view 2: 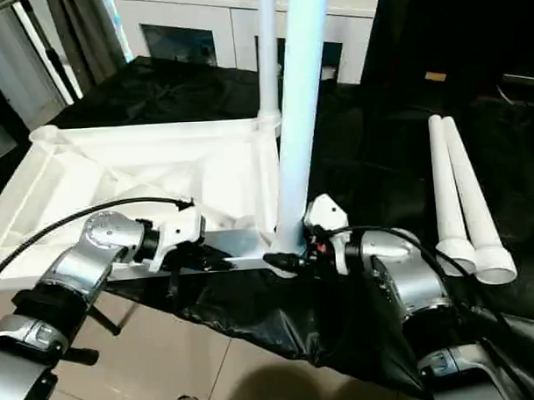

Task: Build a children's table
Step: Rotate leg to tighten

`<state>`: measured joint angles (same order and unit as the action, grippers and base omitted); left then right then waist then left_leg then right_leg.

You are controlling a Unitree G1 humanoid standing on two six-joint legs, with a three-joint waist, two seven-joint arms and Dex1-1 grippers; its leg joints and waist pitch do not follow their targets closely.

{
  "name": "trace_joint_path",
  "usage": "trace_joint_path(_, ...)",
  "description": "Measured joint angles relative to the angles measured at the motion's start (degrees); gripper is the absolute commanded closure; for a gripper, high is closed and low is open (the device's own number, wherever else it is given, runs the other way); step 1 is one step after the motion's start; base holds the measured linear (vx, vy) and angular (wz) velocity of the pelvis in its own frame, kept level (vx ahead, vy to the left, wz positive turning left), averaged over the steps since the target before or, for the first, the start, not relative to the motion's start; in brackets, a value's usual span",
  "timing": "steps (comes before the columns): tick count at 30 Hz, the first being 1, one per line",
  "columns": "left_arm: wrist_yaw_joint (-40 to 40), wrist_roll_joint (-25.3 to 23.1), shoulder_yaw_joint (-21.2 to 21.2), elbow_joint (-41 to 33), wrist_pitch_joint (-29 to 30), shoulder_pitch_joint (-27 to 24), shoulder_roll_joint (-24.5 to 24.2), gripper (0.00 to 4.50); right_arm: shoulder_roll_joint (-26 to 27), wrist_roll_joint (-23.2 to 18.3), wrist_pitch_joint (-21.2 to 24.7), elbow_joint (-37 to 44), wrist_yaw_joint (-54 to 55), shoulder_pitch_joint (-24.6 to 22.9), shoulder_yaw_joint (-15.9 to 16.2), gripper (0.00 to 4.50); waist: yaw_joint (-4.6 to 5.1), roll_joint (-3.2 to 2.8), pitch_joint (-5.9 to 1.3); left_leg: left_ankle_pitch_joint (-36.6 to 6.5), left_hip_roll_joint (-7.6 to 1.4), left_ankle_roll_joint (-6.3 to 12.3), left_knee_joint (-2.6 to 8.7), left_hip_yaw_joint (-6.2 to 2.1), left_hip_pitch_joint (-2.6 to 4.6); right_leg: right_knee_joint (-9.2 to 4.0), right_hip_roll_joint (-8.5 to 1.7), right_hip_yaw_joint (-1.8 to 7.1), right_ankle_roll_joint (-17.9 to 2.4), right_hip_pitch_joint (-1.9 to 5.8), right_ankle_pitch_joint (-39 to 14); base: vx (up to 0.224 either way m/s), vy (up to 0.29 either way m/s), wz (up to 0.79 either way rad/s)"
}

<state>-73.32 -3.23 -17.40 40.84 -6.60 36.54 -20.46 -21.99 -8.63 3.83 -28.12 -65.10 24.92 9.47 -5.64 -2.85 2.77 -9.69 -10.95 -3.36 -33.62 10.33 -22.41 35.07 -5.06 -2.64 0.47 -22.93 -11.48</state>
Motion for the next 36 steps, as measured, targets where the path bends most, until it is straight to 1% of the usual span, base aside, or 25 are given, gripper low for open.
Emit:
trace_joint_path(2,0.35,0.01,0.02,0.01,0.13,0.0,0.17,4.5,0.37,0.0,0.02,0.0,0.27,-0.1,-0.09,1.78,-0.08,0.01,0.0,0.0,0.0,0.0,-0.01,0.0,0.01,0.01,0.0,0.01,0.0,0.0,0.0,0.0,0.0,0.0)
trace_joint_path(5,3.98,-0.59,0.32,0.44,0.64,0.07,1.46,4.5,2.13,0.8,0.32,-0.47,5.62,-0.22,-1.07,1.78,-0.03,0.08,0.0,0.0,0.0,-0.01,-0.04,0.02,0.09,0.13,-0.01,0.04,-0.01,0.02,0.01,0.0,0.0,0.0)
trace_joint_path(8,11.04,-2.51,0.86,2.8,2.26,1.55,4.4,4.5,6.15,2.99,-0.8,-3.35,17.95,0.36,-3.66,1.79,0.28,0.28,-0.07,-0.01,0.05,-0.04,0.04,0.07,0.32,0.16,-0.07,0.05,-0.13,0.17,0.08,0.0,0.0,0.0)
trace_joint_path(9,13.77,-3.29,0.9,3.76,3.32,2.45,5.72,4.5,8.06,3.78,-0.73,-4.66,23.6,1.1,-4.83,1.79,0.48,0.29,-0.07,-0.01,0.06,-0.05,0.04,0.09,0.37,0.15,-0.09,0.07,-0.17,0.2,0.11,0.0,0.0,0.0)
trace_joint_path(11,17.36,-3.7,1.06,4.8,4.38,3.02,7.82,4.5,10.34,4.3,-0.25,-6.26,30.55,1.97,-6.35,1.8,0.59,0.29,-0.07,-0.01,0.12,-0.05,0.06,0.12,0.4,0.13,-0.14,0.09,-0.19,0.21,0.13,0.0,0.0,0.0)
trace_joint_path(12,20.26,-4.47,1.11,5.64,5.45,3.72,9.49,4.5,12.5,4.75,0.16,-7.28,36.15,2.54,-7.85,1.8,0.62,0.27,-0.1,-0.01,0.12,-0.05,0.06,0.12,0.46,0.1,-0.14,0.09,-0.19,0.28,0.13,0.0,0.0,0.0)
trace_joint_path(15,24.66,-5.55,1.11,6.65,6.75,4.44,11.92,4.5,15.08,5.45,0.76,-9.21,44.47,4.19,-9.19,1.8,0.56,0.17,-0.16,-0.01,0.17,-0.05,0.08,0.12,0.46,0.03,-0.18,0.11,-0.18,0.34,0.14,0.0,0.0,0.0)
trace_joint_path(18,26.74,-6.14,0.9,7.06,7.04,4.64,13.11,4.5,16.52,6.06,0.26,-10.35,48.64,4.81,-10.07,1.8,0.48,0.1,-0.2,-0.01,0.19,-0.05,0.09,0.12,0.47,-0.02,-0.2,0.1,-0.17,0.43,0.14,0.0,0.0,0.0)
trace_joint_path(19,27.07,-6.27,0.9,7.1,7.04,4.64,13.31,4.5,16.68,6.11,0.05,-10.53,49.19,4.88,-10.21,1.8,0.48,0.07,-0.22,-0.01,0.19,-0.05,0.09,0.12,0.46,-0.06,-0.2,0.1,-0.17,0.45,0.14,0.0,0.0,0.0)
trace_joint_path(20,27.28,-6.39,0.9,7.11,7.03,4.65,13.44,4.5,16.71,6.12,-0.21,-10.66,49.49,4.9,-10.22,1.45,0.48,0.04,-0.23,-0.01,0.21,-0.05,0.1,0.12,0.46,-0.08,-0.21,0.1,-0.17,0.47,0.14,0.0,0.0,0.0)
trace_joint_path(22,27.36,-6.58,0.84,7.1,6.67,4.65,13.49,4.5,16.75,6.01,-0.94,-11.05,49.39,4.98,-10.52,1.45,0.47,0.01,-0.23,-0.01,0.21,-0.05,0.1,0.12,0.44,-0.08,-0.22,0.1,-0.17,0.48,0.15,0.0,0.0,0.0)
trace_joint_path(24,26.98,-6.59,0.75,7.04,6.19,4.63,13.24,4.5,16.7,5.95,-1.47,-11.25,48.16,4.97,-10.93,1.05,0.47,0.0,-0.22,-0.01,0.21,-0.04,0.12,0.12,0.42,-0.08,-0.22,0.09,-0.17,0.47,0.16,0.0,0.0,0.0)
trace_joint_path(26,25.82,-6.53,0.74,6.7,5.79,4.53,12.52,4.5,16.23,5.85,-1.83,-11.24,45.54,4.95,-10.85,1.05,0.53,0.01,-0.22,-0.01,0.19,-0.05,0.16,0.12,0.36,-0.07,-0.22,0.05,-0.16,0.38,0.18,0.0,0.0,0.0)
trace_joint_path(28,23.56,-6.19,0.73,5.78,4.81,4.04,10.95,4.5,14.72,5.46,-2.37,-10.84,40.76,4.54,-9.88,1.05,0.55,0.01,-0.21,-0.01,0.18,-0.04,0.31,0.12,0.33,-0.06,-0.21,0.03,-0.13,0.27,0.19,0.0,0.0,0.0)
trace_joint_path(33,15.64,-3.69,0.82,2.15,2.96,1.7,6.74,4.5,10.44,4.6,-4.36,-10.19,29.2,4.1,-6.33,1.05,0.51,-0.03,-0.21,0.01,0.03,-0.03,0.5,0.12,0.2,-0.03,-0.06,-0.03,-0.05,-0.01,0.11,0.0,0.0,0.0)
trace_joint_path(36,11.96,-2.51,1.11,1.26,2.4,0.96,4.82,4.5,8.4,4.13,-4.48,-8.35,22.19,3.3,-4.55,1.05,0.48,0.01,-0.17,0.02,0.0,-0.02,0.41,0.13,0.1,-0.06,-0.02,0.0,-0.04,-0.08,0.08,0.0,0.0,0.0)
